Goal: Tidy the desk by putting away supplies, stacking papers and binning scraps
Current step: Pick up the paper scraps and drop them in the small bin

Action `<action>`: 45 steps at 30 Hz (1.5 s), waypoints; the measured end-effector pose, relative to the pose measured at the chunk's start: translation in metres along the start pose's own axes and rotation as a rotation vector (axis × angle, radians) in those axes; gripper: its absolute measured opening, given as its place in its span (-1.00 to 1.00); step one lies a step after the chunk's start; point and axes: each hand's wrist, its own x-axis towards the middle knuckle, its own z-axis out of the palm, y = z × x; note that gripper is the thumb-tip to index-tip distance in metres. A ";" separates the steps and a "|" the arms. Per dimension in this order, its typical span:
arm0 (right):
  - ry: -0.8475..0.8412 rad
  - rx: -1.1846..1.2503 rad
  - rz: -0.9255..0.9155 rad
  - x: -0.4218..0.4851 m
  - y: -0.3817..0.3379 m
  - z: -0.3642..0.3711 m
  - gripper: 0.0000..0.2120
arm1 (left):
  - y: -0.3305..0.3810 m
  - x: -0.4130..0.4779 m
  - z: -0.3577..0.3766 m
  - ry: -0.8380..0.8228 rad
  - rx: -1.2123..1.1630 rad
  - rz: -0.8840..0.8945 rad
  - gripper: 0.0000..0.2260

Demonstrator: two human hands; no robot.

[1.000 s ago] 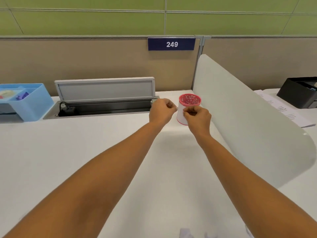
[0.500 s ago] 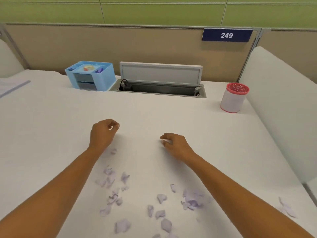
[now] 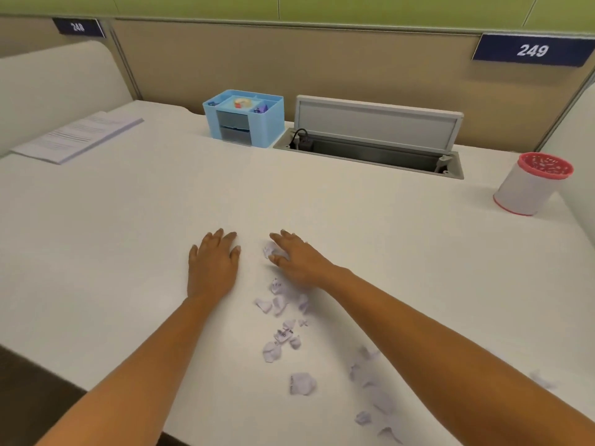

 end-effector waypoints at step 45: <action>0.356 -0.147 -0.084 -0.081 0.063 -0.011 -0.77 | 0.024 -0.037 -0.024 -0.102 -0.454 0.431 -0.90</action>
